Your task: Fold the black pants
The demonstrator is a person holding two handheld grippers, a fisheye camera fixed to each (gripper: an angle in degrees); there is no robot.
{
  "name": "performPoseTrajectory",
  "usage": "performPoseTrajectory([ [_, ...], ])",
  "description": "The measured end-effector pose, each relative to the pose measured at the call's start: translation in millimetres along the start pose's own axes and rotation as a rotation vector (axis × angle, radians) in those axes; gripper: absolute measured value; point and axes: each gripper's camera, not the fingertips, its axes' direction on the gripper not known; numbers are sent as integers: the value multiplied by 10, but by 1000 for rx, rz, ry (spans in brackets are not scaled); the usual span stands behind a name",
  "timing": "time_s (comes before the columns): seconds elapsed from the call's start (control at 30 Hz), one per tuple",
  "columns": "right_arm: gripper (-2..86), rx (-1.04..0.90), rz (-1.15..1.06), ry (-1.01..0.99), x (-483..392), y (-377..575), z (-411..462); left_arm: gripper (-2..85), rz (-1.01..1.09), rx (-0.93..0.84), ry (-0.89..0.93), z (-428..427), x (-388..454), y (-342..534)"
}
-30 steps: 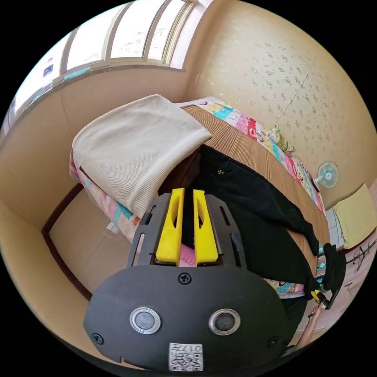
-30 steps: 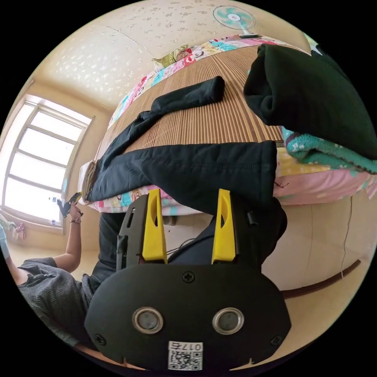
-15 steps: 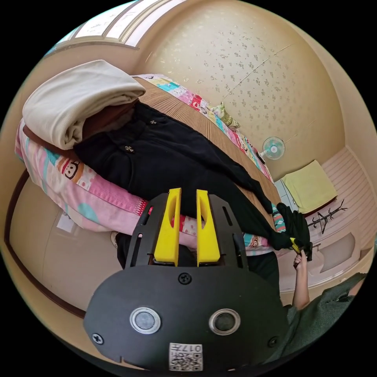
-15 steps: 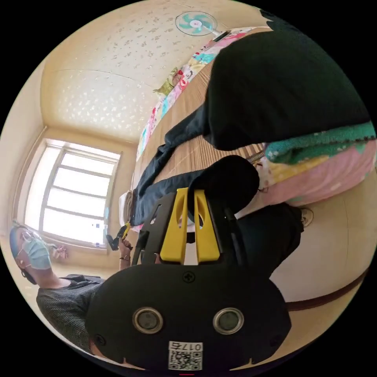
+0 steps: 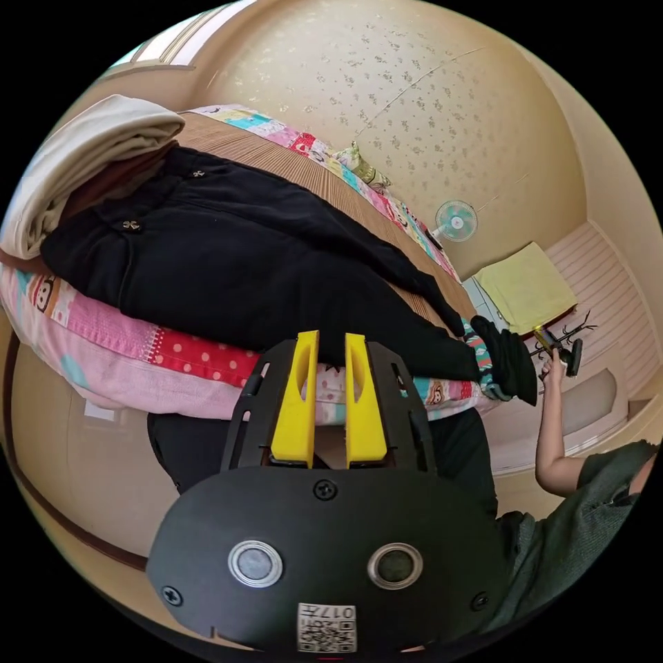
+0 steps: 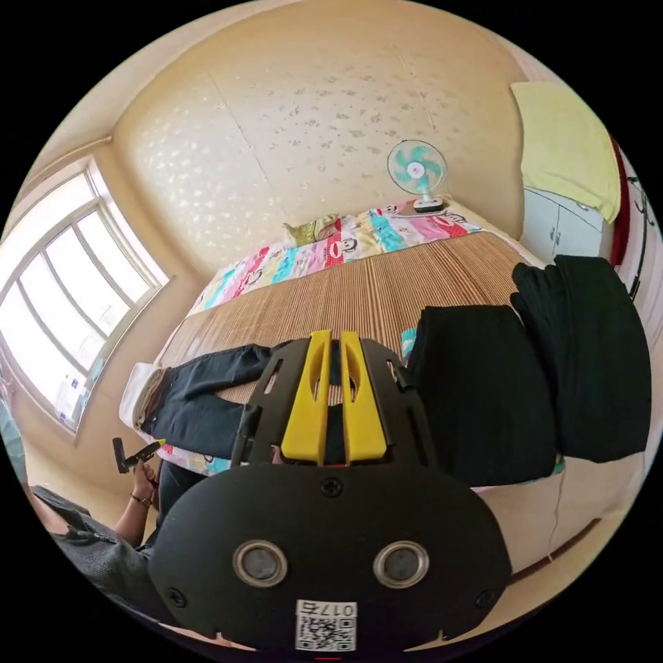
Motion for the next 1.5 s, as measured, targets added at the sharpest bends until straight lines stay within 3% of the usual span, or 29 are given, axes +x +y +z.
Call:
performPoseTrajectory([
  [0.13, 166, -416, -71, -20, -237, -283, 1471, 62, 54, 17, -91, 181, 48, 142],
  [0.27, 198, -653, -91, 119, -202, -182, 2624, 28, 85, 133, -59, 7, 57, 201],
  [0.37, 163, -807, -235, 255, -349, -39, 3222, 26, 22, 77, -22, 10, -114, 142],
  [0.43, 52, -852, -329, 307, -509, -148, 3283, 8, -30, 77, 35, -13, -268, 125],
  [0.53, 39, -917, -367, 272, -573, -527, 3132, -4, -103, 93, 143, -60, -513, 108],
  [0.67, 37, -641, -133, 161, -105, -1414, 2414, -3, -103, 132, 148, -180, -541, 110],
  [0.73, 41, -328, 200, 81, 554, -1762, 1776, 4, -88, 116, 133, -192, -510, 81],
  [0.8, 71, -170, 329, 64, 860, -1770, 1430, 10, -86, 104, 130, -207, -507, 56],
  [0.87, 105, -197, 332, 7, 974, -1735, 1394, 17, -89, 113, 141, -264, -525, 49],
  [1.0, 106, -471, 154, -53, 827, -1252, 1808, 29, -93, 118, 155, -341, -555, 23],
  [1.13, 67, -565, -27, -350, 543, -236, 1914, 52, -77, 133, 146, -451, -519, 12],
  [1.2, 54, -468, -18, -402, 501, 317, 1749, 59, -74, 154, 138, -523, -504, 25],
  [1.33, 51, -118, 254, -461, 694, 1694, 1231, 66, -144, 291, 77, -814, -526, 157],
  [1.5, 107, -123, 408, -409, 1064, 2293, 1026, 84, -296, 472, -17, -1298, -769, 264],
])
